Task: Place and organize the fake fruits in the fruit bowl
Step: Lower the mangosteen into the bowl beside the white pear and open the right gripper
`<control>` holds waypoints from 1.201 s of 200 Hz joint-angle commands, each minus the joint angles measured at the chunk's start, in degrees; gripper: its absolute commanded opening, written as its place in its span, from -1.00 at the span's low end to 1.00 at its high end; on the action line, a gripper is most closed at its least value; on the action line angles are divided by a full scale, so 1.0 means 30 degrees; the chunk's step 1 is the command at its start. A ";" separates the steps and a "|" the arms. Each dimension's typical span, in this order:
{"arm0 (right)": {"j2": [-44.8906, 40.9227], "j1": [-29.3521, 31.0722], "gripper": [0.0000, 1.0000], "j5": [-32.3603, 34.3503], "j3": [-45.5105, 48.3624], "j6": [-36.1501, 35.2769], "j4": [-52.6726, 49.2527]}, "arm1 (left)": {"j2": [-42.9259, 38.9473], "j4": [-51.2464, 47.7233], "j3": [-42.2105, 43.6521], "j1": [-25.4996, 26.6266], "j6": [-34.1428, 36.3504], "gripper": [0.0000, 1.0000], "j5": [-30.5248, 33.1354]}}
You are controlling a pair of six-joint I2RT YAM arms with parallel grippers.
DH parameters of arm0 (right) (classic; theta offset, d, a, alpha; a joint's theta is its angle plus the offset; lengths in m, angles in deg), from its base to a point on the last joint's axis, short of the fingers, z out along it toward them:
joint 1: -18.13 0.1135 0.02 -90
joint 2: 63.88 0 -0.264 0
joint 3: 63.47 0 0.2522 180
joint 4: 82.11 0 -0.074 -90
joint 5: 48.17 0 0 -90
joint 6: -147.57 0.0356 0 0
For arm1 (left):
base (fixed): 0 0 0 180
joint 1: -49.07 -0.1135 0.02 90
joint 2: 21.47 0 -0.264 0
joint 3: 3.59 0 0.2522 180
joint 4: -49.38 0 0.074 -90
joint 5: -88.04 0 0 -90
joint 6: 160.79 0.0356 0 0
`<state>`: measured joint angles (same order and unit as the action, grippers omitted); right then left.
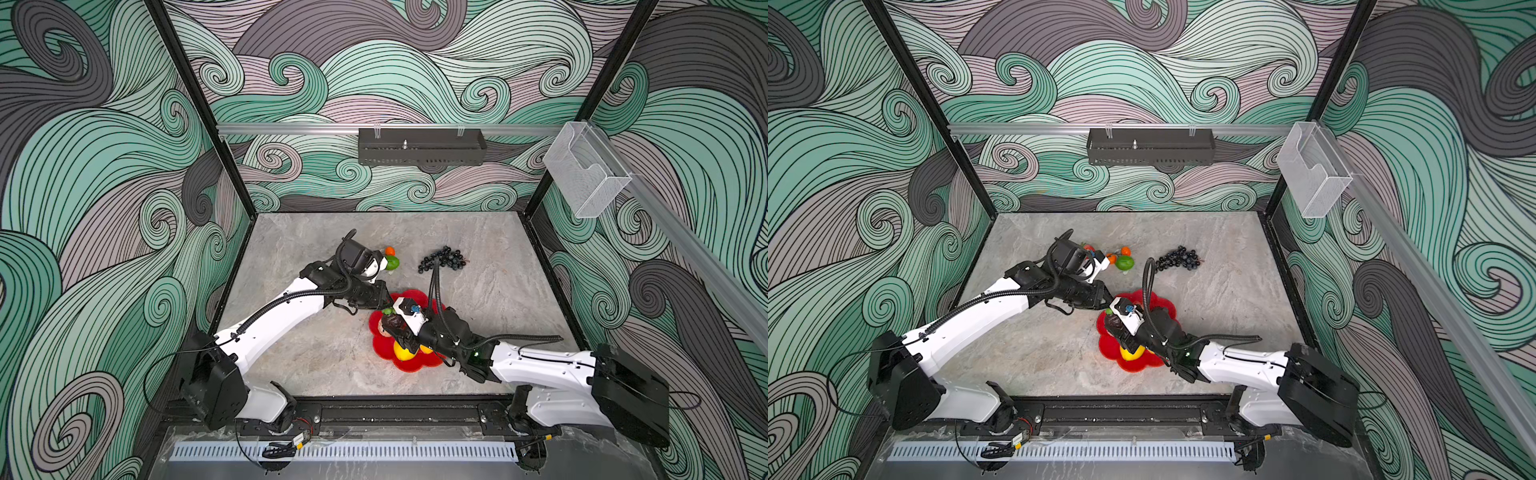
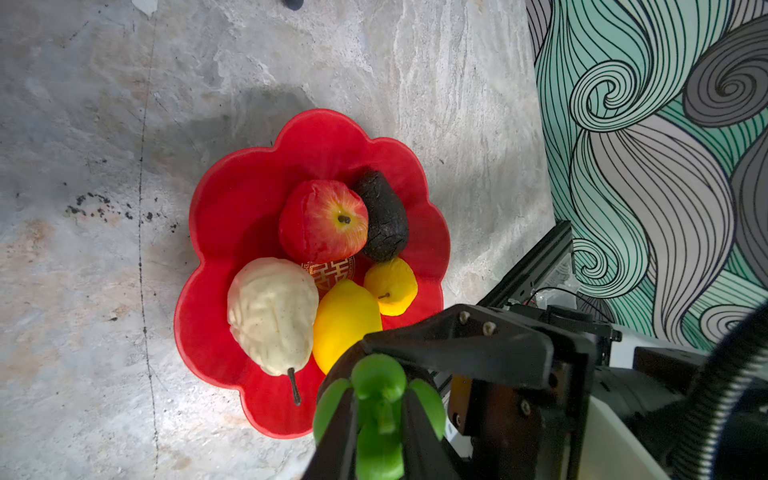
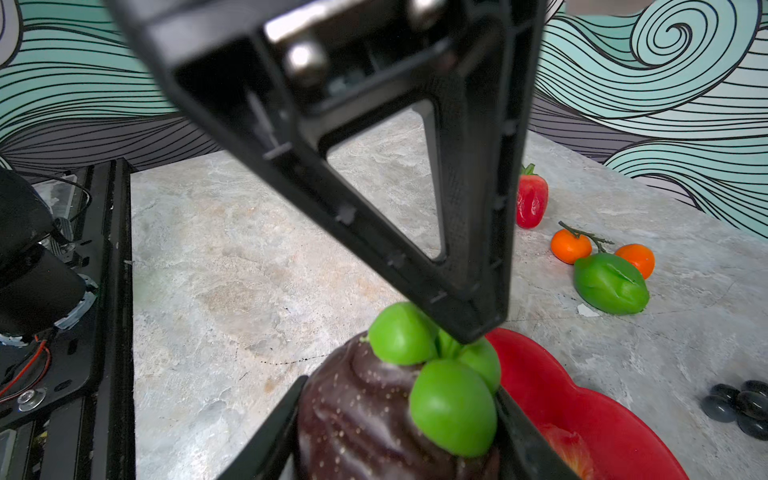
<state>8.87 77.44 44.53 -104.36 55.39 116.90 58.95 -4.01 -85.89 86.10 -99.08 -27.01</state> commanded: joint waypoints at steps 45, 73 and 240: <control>-0.0225 0.0115 0.27 0.0647 -0.0725 0.0362 -0.0638 | 0.0233 -0.0329 -0.0886 0.0223 0.0204 -0.83 0.0409; -0.0444 0.0116 0.48 0.1347 -0.0861 0.0896 -0.1328 | 0.0146 -0.0323 -0.0890 0.0252 0.0152 -0.86 0.0861; -1.5578 -0.1002 0.98 0.7467 0.4640 0.6704 -1.0485 | 0.1729 0.0738 -0.1554 0.2453 0.0981 -0.92 0.8356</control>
<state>-31.46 75.21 61.69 -94.46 69.97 89.91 62.12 -3.75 -87.75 92.57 -98.14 -8.85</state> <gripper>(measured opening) 0.991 0.079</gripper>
